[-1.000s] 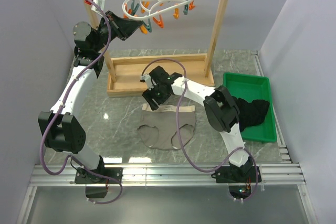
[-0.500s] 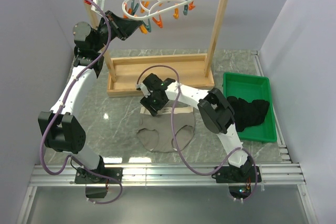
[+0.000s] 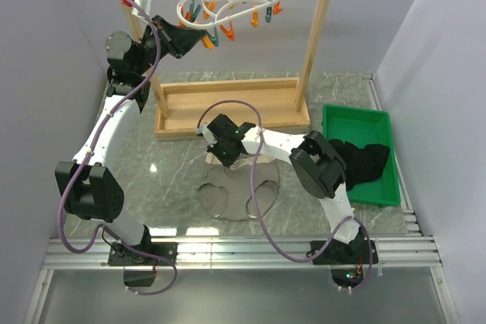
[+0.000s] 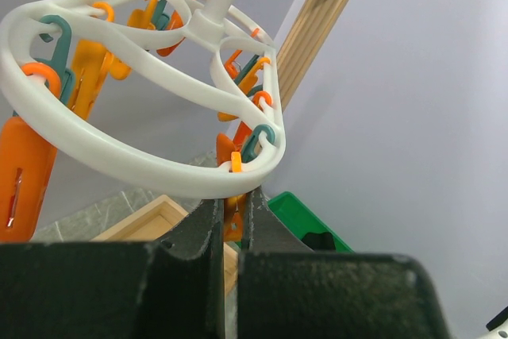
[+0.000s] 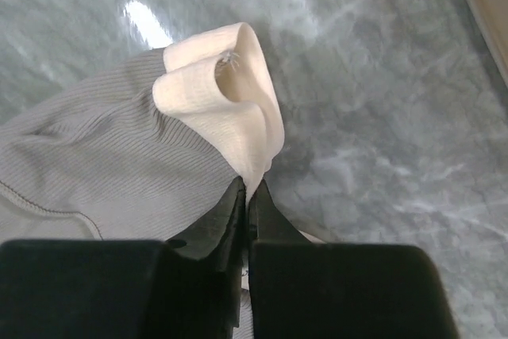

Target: Clip the underwear to the hanger

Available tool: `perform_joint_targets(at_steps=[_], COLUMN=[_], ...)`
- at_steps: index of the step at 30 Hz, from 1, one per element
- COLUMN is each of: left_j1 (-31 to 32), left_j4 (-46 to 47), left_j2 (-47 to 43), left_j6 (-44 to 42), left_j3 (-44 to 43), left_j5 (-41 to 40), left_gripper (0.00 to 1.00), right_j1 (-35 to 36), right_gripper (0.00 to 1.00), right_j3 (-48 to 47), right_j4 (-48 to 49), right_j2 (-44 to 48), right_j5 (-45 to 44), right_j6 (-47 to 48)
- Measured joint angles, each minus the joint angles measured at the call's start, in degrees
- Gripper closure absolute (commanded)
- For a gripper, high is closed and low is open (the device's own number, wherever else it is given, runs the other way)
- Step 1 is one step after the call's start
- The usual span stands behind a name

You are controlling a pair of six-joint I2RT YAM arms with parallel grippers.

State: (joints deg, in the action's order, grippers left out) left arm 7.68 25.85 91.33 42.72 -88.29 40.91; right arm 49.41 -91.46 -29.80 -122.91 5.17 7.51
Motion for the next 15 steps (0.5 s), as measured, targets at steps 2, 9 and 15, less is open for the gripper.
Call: perform_joint_targets(at_steps=[2,9,15], left_j1=[0.0,0.0,0.0], left_j4=[0.0,-0.4,-0.6], left_j2=[0.0,0.0,0.0], left_j6=[0.0,-0.1,-0.3], left_j3=[0.0,0.0,0.0], left_j5=[0.0,0.2,0.2], left_gripper=[1.00,1.00,1.00], right_j1=[0.1,0.1,0.1], right_gripper=[1.00,1.00,1.00], right_j3=[2.6,9.6,8.7], right_j4=[1.5,3.4,7.2], right_j2=[1.6,12.2,23.0], right_j5=[-0.5,-5.4,-8.2], right_j6=[0.9,6.2,9.9])
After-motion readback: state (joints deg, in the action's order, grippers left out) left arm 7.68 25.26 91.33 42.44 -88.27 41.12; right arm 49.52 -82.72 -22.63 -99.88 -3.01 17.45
